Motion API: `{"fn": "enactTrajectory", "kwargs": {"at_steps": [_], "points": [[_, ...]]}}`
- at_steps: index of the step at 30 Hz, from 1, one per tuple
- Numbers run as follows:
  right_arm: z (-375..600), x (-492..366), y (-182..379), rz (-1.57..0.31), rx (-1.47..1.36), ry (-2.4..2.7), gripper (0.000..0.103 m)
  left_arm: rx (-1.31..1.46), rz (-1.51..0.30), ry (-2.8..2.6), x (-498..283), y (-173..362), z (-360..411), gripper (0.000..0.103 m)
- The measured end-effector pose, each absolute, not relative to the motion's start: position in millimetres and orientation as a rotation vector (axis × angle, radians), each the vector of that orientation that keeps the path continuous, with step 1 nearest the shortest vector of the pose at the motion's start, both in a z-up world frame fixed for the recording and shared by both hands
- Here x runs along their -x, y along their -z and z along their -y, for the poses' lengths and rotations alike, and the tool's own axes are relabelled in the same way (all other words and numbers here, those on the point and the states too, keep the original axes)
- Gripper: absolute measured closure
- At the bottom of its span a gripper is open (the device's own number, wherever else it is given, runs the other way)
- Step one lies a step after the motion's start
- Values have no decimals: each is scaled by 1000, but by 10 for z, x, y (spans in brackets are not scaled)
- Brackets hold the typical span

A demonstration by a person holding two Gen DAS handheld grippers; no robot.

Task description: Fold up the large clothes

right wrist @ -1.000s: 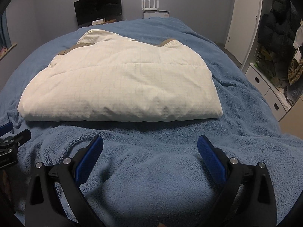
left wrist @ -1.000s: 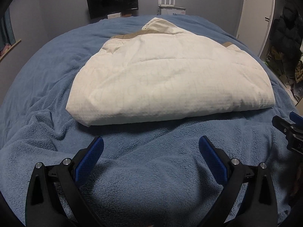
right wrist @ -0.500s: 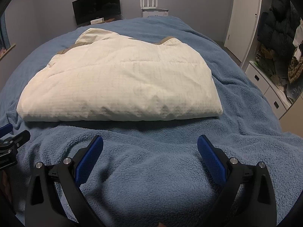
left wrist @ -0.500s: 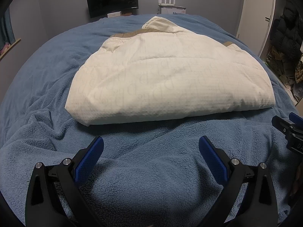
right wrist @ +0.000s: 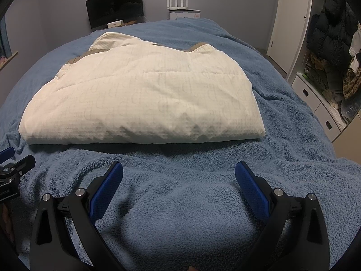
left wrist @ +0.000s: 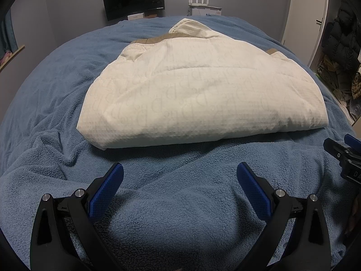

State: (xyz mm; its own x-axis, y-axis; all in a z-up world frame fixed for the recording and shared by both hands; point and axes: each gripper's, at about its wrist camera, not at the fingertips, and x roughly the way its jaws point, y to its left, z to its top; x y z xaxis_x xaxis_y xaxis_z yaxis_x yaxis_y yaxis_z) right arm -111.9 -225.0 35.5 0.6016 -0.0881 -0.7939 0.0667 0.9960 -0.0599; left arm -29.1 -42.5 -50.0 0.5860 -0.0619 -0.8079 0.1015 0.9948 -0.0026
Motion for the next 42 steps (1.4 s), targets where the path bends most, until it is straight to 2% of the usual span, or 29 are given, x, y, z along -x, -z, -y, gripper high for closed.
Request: {"fn": "enactTrajectory", "kwargs": {"at_steps": [42], "points": [[2250,1130,-301,-931,26,93,8,-38,-947,109,296,511,417,6]]}}
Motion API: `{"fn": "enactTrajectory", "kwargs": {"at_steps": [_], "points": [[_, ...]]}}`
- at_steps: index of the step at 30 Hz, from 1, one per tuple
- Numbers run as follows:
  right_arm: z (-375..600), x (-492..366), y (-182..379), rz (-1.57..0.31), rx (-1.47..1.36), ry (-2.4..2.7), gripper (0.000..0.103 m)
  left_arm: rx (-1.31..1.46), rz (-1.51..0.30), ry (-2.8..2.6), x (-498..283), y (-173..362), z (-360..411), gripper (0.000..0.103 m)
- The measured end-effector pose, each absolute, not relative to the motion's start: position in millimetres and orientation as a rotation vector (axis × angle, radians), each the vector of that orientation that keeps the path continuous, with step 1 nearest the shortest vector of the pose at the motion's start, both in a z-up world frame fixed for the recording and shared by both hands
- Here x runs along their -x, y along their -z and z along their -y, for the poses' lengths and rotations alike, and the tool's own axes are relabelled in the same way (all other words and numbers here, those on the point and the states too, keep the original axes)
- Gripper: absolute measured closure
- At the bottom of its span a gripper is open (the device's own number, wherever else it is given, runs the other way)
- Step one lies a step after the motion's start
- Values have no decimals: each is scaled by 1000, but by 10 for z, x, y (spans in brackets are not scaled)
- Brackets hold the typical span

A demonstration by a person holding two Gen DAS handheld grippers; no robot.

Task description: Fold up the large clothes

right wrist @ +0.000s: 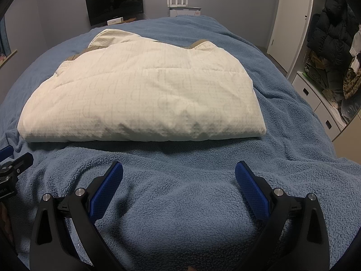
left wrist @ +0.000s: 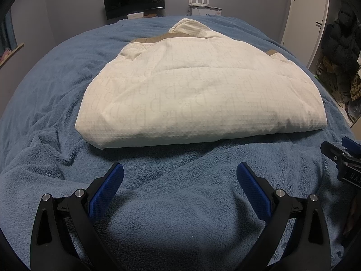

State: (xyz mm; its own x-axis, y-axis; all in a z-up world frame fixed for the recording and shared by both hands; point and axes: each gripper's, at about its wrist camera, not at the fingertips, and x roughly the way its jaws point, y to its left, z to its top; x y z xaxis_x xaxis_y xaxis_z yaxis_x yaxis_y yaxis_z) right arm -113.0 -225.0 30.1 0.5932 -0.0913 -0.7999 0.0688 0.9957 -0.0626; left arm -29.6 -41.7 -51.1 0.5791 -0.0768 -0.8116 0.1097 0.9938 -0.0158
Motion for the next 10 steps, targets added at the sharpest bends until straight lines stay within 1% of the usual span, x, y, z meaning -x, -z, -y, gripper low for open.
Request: {"fn": "enactTrajectory", "kwargs": {"at_steps": [10], "points": [[2251,1130,-303,-934,27,93,8,-45,-970,101,265,531,422,7]]}}
